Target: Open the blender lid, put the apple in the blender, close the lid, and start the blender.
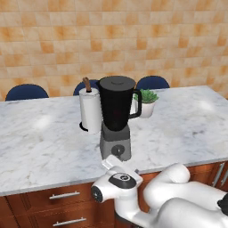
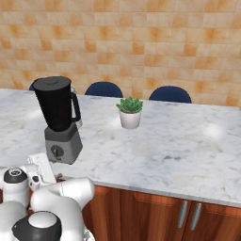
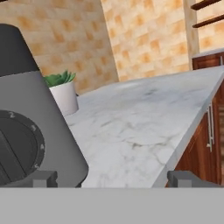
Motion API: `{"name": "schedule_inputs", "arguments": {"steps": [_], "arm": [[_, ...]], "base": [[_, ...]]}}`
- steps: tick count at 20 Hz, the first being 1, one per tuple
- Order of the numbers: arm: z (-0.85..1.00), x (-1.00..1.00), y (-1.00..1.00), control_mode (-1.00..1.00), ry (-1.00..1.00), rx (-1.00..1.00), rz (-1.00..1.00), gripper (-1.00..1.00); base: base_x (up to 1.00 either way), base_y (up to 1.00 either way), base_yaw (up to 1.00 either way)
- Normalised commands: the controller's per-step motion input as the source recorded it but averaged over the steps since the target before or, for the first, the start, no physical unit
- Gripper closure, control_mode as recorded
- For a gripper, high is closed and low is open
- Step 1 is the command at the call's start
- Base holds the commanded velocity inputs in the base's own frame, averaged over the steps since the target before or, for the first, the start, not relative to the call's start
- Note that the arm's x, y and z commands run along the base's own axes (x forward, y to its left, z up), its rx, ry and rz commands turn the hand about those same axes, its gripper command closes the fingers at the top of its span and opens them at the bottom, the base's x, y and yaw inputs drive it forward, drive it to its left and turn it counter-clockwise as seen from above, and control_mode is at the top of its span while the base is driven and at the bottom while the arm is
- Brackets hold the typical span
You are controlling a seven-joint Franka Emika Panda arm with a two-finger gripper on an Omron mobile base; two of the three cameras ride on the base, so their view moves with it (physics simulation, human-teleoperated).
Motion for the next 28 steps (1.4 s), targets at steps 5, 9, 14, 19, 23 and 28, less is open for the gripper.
{"name": "schedule_inputs", "arguments": {"steps": [5,9,14,19,23,28], "arm": [[-0.31,0.19,0.0,-1.0,0.0,-0.02,0.0,-1.0],[-0.21,0.23,0.0,-1.0,0.0,0.0,0.0,-1.0],[-0.2,0.24,0.0,-1.0,-0.01,0.0,0.0,-1.0],[-0.04,0.28,0.0,-1.0,-0.08,-0.01,0.0,-1.0],[-0.12,0.2,0.0,-1.0,-0.04,-0.01,0.0,-1.0],[0.16,-0.64,0.01,-1.0,-0.08,0.0,0.0,-1.0]], "base": [[0.0,0.0,0.0],[0.0,0.0,0.0],[0.0,0.0,0.0],[0.0,0.0,0.0],[0.0,0.0,0.0],[0.0,0.0,0.0]]}}
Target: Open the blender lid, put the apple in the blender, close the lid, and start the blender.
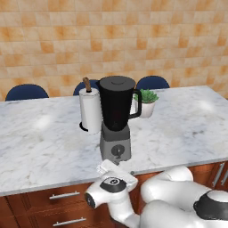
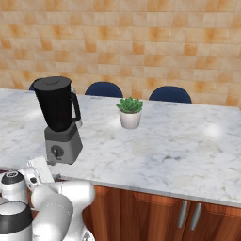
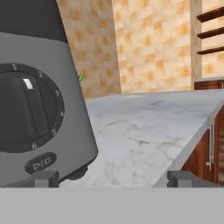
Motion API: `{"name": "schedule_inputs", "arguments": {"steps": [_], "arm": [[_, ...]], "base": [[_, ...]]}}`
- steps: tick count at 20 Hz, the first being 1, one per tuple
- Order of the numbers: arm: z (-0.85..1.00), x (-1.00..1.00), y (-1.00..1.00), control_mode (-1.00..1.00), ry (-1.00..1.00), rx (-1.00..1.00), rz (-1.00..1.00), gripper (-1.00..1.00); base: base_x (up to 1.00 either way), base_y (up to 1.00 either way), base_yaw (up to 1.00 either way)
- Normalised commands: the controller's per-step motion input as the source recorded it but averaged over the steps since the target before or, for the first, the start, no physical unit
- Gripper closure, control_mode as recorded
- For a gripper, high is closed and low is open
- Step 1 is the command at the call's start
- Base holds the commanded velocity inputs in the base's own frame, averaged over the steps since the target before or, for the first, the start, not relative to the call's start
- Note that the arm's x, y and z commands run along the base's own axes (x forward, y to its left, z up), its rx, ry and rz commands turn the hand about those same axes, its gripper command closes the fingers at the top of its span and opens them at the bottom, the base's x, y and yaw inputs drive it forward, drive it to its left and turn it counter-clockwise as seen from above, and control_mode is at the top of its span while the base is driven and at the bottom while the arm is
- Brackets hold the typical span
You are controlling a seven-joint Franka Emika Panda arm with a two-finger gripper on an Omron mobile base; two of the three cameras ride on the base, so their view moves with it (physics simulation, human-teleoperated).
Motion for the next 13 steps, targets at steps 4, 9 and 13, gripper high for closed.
{"name": "schedule_inputs", "arguments": {"steps": [4,9,13], "arm": [[0.75,-0.67,0.13,-1.0,-0.02,0.0,0.0,-1.0],[0.97,-0.5,0.03,-1.0,-0.03,-0.01,-0.01,-1.0],[1.0,-0.36,0.0,-1.0,-0.05,-0.08,-0.03,-1.0]], "base": [[0.0,0.0,0.0],[0.0,0.0,0.0],[0.0,0.0,0.0]]}}
